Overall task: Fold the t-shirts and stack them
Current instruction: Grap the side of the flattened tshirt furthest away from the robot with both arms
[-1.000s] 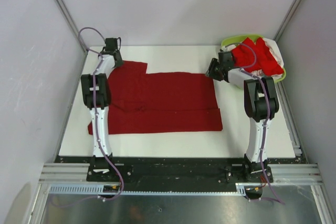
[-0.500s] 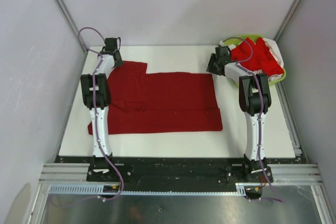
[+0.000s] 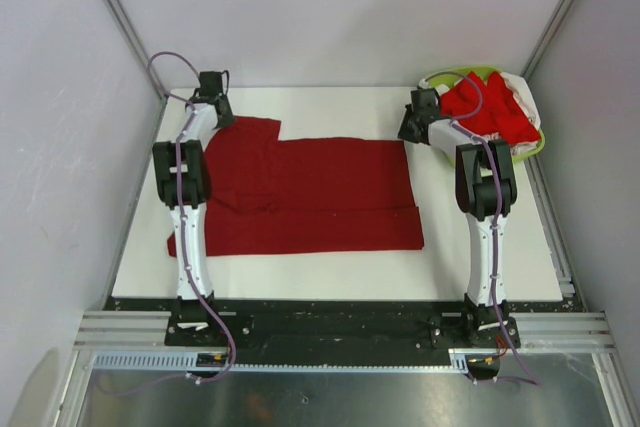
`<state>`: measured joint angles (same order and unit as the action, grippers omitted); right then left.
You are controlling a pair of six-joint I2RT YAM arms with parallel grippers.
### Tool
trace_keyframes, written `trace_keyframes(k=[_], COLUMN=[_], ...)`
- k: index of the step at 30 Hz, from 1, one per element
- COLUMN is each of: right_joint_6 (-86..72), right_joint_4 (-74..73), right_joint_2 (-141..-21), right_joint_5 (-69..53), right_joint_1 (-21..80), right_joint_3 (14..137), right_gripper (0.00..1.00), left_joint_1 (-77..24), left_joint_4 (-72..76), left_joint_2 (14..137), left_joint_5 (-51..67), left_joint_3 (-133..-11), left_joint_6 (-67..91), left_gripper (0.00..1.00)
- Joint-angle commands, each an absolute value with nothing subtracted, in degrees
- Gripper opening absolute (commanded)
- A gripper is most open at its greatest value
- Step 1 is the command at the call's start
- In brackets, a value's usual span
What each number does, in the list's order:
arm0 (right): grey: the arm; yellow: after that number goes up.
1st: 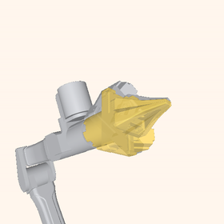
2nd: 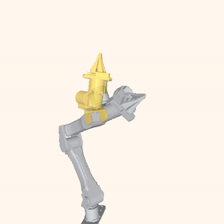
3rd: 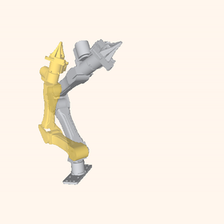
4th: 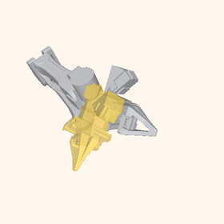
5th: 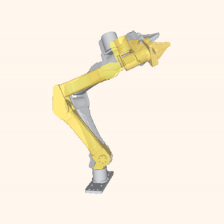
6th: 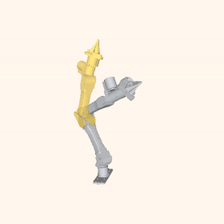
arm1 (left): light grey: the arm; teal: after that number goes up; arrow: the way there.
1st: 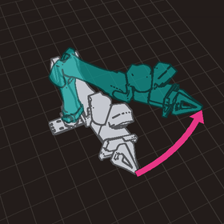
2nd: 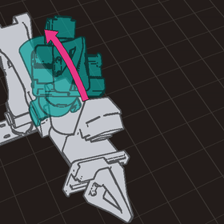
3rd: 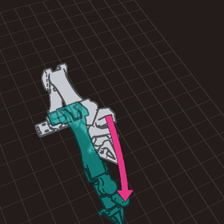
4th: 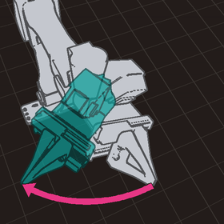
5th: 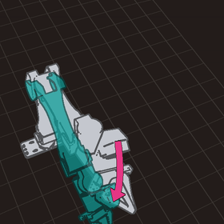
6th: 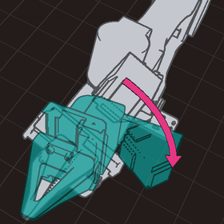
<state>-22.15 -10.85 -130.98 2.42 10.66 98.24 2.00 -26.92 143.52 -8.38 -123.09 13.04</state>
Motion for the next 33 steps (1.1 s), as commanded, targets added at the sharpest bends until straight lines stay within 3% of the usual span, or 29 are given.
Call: trace_keyframes(k=[1, 6, 23, 26, 33], right_joint_6=[-22.41, -21.62, -19.92, -20.32, -22.68], right_joint_4=[-11.6, -9.05, 0.24, -1.22, -7.63], right_joint_2=[-129.22, -125.34, -117.9, -118.71, -121.95], right_joint_5=[1.87, 3.27, 5.24, 6.19, 3.19], right_joint_1=[11.24, 11.55, 12.82, 12.56, 11.11], right_joint_3=[96.66, 93.23, 86.02, 87.18, 88.34], right_gripper=[0.15, 0.02, 0.03, 0.11, 0.44], left_joint_1=[2.08, 2.25, 3.02, 3.19, 3.35], left_joint_4=[-26.5, -26.4, -26.05, -26.07, -25.97], left_joint_2=[138.69, 138.47, 138.4, 138.36, 138.58], left_joint_5=[-7.71, -7.9, -7.89, -7.79, -7.38], left_joint_3=[-123.22, -122.68, -122.36, -122.35, -122.58], left_joint_6=[13.41, 13.28, 13.45, 13.53, 14.13], left_gripper=[0.0, 0.0, 0.0, 0.0, 0.0])
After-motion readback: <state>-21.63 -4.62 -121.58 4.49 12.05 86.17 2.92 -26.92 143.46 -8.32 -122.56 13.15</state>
